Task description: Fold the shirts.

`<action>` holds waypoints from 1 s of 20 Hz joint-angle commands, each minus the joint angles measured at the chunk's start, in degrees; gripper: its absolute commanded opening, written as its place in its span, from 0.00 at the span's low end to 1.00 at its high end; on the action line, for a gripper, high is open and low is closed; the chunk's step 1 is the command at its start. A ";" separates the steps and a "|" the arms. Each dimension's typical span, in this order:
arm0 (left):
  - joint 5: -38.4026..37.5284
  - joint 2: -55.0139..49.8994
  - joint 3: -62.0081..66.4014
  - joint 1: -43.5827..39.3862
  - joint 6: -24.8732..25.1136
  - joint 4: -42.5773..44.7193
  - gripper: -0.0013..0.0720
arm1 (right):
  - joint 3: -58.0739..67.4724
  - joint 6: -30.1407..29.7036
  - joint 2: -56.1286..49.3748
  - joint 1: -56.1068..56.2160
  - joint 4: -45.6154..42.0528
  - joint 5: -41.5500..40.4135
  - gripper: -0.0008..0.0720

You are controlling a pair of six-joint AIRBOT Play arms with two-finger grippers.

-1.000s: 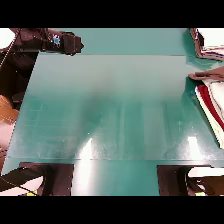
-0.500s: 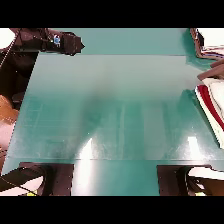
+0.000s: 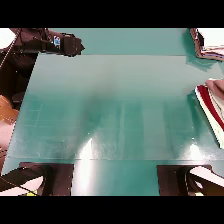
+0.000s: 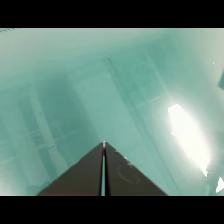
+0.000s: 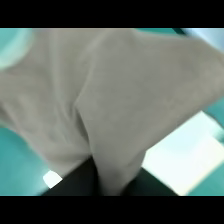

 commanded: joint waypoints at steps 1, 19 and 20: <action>-0.07 -0.02 0.00 0.00 0.04 0.02 0.05 | -11.02 0.04 4.90 -7.56 -6.49 1.31 0.50; 2.40 0.00 0.00 0.00 0.00 -0.02 0.05 | 0.59 0.04 4.28 46.84 10.40 -13.70 0.70; 2.58 0.00 0.02 0.00 0.00 -0.02 0.05 | 1.36 0.04 3.19 50.49 10.40 -13.51 0.70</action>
